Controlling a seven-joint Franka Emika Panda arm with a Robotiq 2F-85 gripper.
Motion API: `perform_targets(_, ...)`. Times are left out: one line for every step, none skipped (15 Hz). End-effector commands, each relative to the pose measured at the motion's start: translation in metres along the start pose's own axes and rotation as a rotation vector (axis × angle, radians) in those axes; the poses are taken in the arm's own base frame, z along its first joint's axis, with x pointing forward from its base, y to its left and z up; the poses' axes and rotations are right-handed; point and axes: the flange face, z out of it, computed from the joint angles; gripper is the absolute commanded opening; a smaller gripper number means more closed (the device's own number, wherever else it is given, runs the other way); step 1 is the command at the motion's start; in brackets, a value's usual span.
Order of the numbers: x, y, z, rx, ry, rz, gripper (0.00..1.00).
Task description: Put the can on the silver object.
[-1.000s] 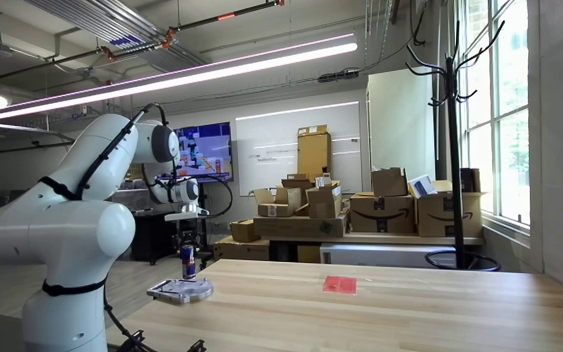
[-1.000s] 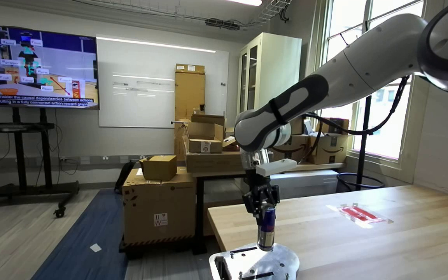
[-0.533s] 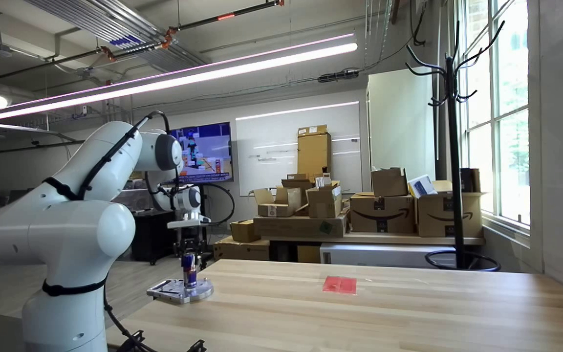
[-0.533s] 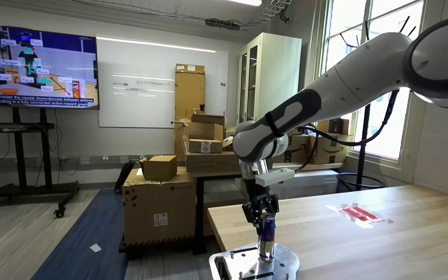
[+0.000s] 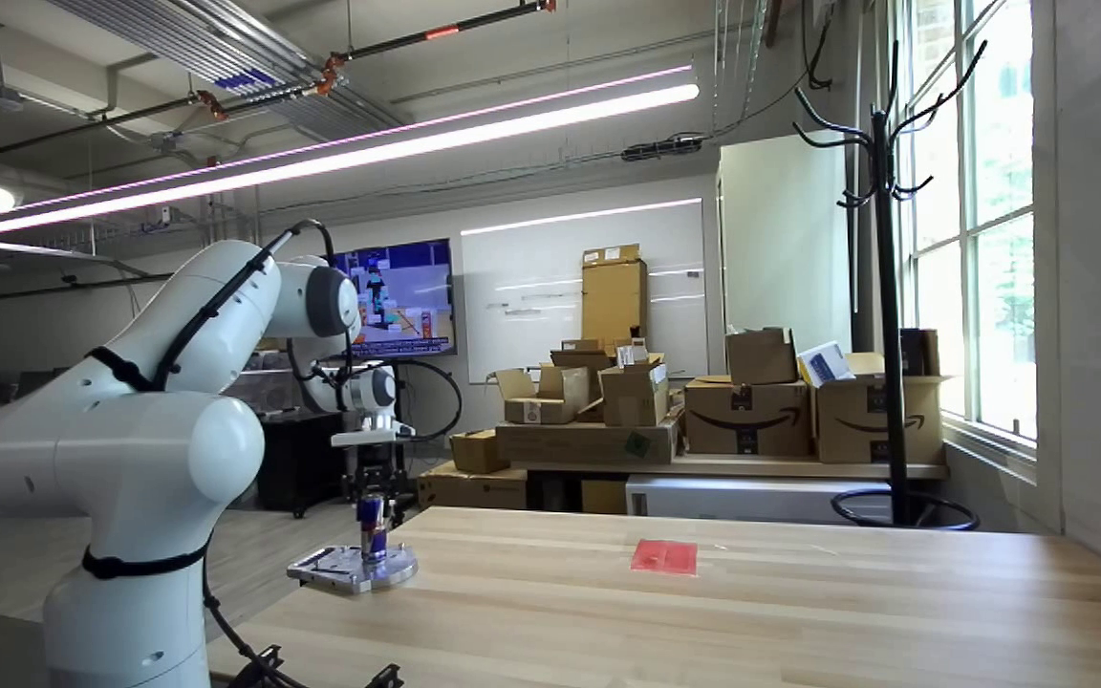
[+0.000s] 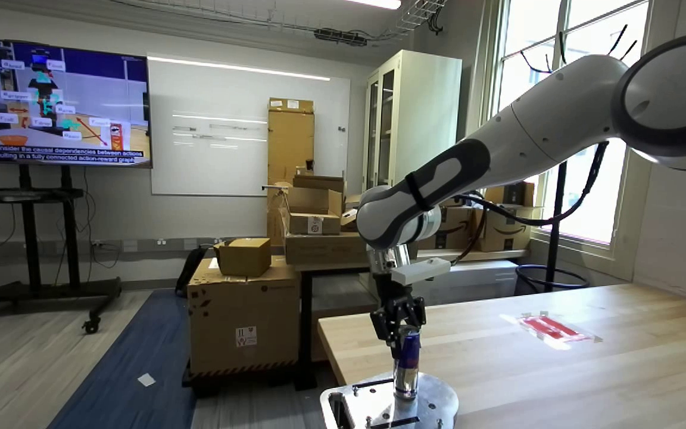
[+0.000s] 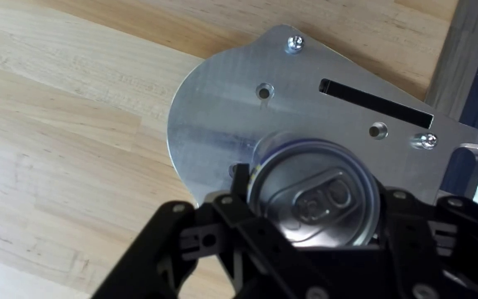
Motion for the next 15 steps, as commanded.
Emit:
perform_targets(-0.001,0.002,-0.007,0.034,-0.018,-0.021,0.91)
perform_targets(-0.003,0.001,-0.008,0.039,-0.018,-0.02,0.98)
perform_targets(-0.005,0.0,-0.01,0.042,-0.018,-0.019,1.0)
perform_targets(-0.008,-0.001,-0.013,0.049,-0.019,-0.018,1.0)
perform_targets(-0.011,-0.002,-0.018,0.051,-0.018,-0.017,1.0)
perform_targets(-0.015,-0.003,-0.025,0.053,-0.014,-0.016,1.0)
perform_targets(-0.021,-0.006,-0.035,0.06,-0.008,-0.015,1.0)
perform_targets(-0.027,-0.009,-0.049,0.067,0.004,-0.014,1.0)
perform_targets(-0.033,-0.012,-0.061,0.076,0.013,-0.016,1.0)
perform_targets(-0.04,-0.015,-0.079,0.088,0.031,-0.016,1.0)
perform_targets(-0.047,-0.017,-0.093,0.098,0.046,-0.016,1.0)
perform_targets(-0.056,-0.019,-0.111,0.111,0.067,-0.011,1.0)
perform_targets(-0.064,-0.018,-0.125,0.12,0.083,-0.008,1.0)
perform_targets(-0.073,-0.014,-0.138,0.121,0.097,-0.001,1.0)
perform_targets(-0.082,-0.006,-0.148,0.115,0.116,0.014,1.0)
